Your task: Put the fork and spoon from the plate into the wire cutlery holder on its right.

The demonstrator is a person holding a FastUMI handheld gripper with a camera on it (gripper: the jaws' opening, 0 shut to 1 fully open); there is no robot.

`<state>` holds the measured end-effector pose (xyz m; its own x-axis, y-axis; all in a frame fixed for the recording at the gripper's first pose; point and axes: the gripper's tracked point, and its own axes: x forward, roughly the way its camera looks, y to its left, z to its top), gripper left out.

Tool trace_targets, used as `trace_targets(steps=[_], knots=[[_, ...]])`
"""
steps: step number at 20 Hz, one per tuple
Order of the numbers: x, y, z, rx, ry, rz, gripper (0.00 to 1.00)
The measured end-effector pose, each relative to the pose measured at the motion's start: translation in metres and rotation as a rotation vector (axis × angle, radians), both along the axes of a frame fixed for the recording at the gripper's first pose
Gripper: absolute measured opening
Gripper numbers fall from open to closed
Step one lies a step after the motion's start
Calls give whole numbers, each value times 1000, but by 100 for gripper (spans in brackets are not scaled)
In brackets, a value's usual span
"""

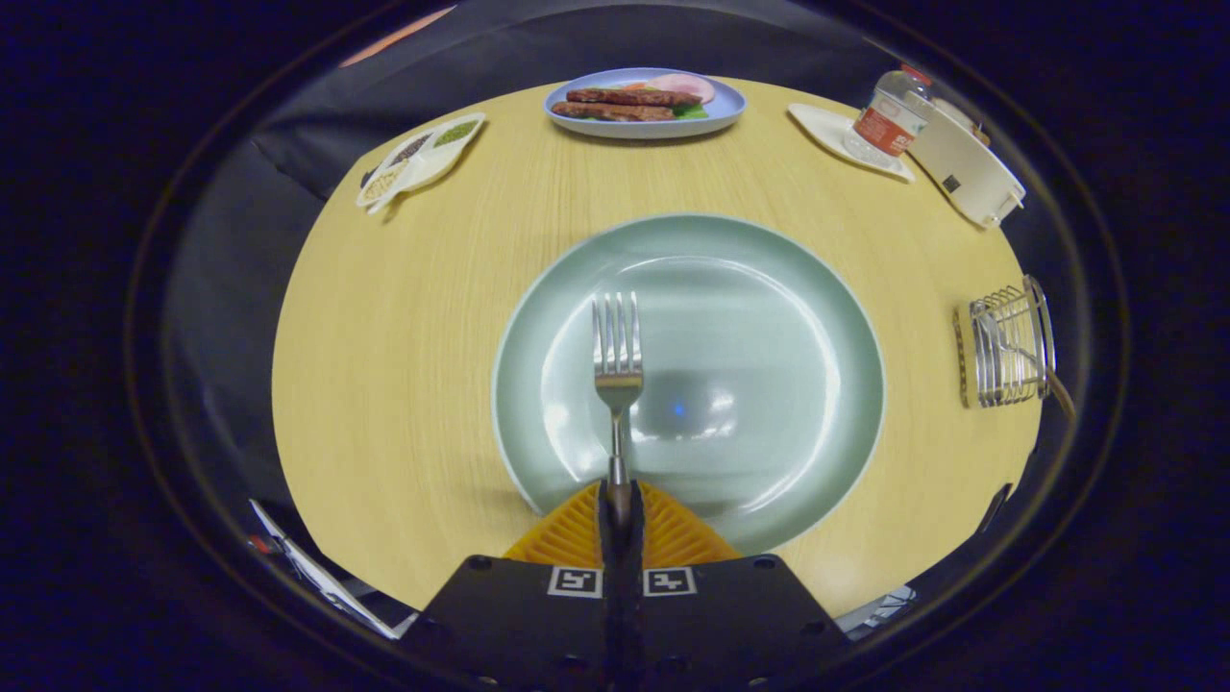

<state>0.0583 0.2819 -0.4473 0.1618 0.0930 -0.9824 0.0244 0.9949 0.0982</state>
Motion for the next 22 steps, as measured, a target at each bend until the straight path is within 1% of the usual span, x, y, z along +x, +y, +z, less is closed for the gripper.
trace_targets(steps=[3,5,7,9,11,15,18,22], knots=[[-7,-13,15,20,5,-21,1],[-9,-20,30,55,1,-16,1],[-8,-36,45,62,-19,7,1],[-9,-57,61,59,-42,49,1],[-10,-82,77,39,-66,79,1],[-13,-132,102,29,-94,115,1],[-11,-170,115,29,-120,115,1],[-12,-219,122,39,-116,76,1]])
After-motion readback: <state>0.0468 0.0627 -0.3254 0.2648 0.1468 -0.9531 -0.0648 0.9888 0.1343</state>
